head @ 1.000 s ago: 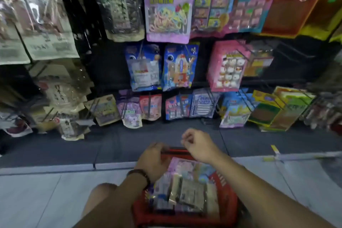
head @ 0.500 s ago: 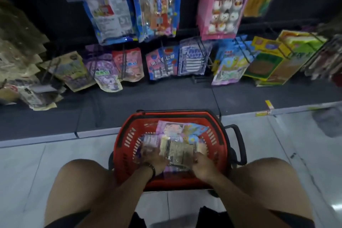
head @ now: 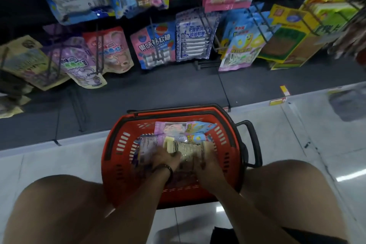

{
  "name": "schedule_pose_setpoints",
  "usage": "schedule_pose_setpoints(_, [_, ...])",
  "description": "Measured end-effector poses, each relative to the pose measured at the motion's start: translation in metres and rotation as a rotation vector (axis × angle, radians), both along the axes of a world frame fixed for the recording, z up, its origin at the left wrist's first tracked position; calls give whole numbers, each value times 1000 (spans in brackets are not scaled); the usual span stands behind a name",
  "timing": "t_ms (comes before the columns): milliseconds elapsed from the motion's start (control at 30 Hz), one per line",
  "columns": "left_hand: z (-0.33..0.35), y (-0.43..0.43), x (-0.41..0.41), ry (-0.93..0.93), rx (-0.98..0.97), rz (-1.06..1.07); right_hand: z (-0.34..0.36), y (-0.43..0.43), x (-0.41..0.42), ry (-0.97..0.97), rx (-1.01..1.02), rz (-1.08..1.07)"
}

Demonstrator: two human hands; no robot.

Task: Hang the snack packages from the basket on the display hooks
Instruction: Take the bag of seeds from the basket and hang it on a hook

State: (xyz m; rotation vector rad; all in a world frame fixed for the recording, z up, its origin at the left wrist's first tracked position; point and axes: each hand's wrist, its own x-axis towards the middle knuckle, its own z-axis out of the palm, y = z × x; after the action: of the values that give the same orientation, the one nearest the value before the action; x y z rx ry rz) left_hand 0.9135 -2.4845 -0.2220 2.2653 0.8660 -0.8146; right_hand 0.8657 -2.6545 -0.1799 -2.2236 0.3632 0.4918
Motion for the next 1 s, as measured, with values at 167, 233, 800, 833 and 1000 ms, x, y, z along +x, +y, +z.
schedule_pose_setpoints(167, [28, -4, 0, -49, -141, 125, 38, 4, 1, 77, 30, -2])
schedule_pose_setpoints(233, [37, 0, -4, -42, -223, 214, 35, 6, 3, 229, -117, 86])
schedule_pose_setpoints(800, [160, 19, -119, -410, -948, 715, 91, 15, -30, 378, 666, -477])
schedule_pose_setpoints(833, [160, 17, -124, -409, -974, 699, 95, 15, -32, 370, 764, -475])
schedule_pose_setpoints(1000, [175, 15, -137, -495, -985, 583, 117, 14, -41, 221, 1055, -392])
